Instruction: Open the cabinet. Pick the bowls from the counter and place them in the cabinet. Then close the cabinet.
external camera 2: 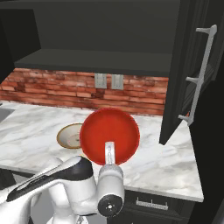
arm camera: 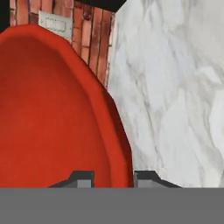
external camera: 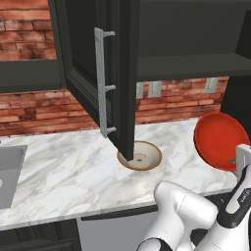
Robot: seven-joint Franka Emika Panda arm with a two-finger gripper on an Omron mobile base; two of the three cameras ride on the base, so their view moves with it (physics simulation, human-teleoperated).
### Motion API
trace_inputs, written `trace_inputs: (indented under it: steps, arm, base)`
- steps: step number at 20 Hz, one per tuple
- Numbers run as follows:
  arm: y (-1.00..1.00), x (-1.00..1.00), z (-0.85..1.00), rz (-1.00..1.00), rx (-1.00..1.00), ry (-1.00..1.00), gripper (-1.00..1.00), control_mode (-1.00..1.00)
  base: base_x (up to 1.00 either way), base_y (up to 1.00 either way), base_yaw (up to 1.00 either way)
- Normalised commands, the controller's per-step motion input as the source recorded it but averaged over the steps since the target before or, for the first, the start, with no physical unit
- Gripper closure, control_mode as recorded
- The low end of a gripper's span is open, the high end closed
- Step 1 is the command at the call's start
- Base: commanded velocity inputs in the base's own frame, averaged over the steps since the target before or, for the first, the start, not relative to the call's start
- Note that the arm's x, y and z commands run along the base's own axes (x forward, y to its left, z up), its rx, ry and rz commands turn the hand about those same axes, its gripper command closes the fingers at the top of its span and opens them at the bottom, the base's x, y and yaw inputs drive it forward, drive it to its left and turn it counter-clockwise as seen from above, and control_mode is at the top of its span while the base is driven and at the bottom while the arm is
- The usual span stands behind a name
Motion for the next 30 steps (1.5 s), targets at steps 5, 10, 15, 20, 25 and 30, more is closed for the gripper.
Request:
trace_inputs:
  steps: [5,10,15,20,25,30]
  arm:
    - [0.09,-0.31,1.00,-0.12,-0.02,-0.12,1.00,-1.00]
    - [0.00,0.00,1.00,-0.14,0.02,0.13,1.00,-1.00]
    - [0.00,0.08,1.00,-0.12,0.01,0.16,1.00,-1.00]
    - [-0.07,0.00,1.00,-0.07,0.05,0.00,1.00,-1.00]
    - [-0.04,0.07,0.80,-0.06,0.07,-0.01,1.00,-1.00]
    - [0.00,0.35,0.54,-0.03,0.01,0.01,1.00,-1.00]
  base:
    - [0.00,0.00,0.00]
    - [0.00,0.00,0.00]
    - [0.00,0.00,0.00]
    - [0.00,0.00,0.00]
    - [0.00,0.00,0.00]
    - [0.00,0.00,0.00]
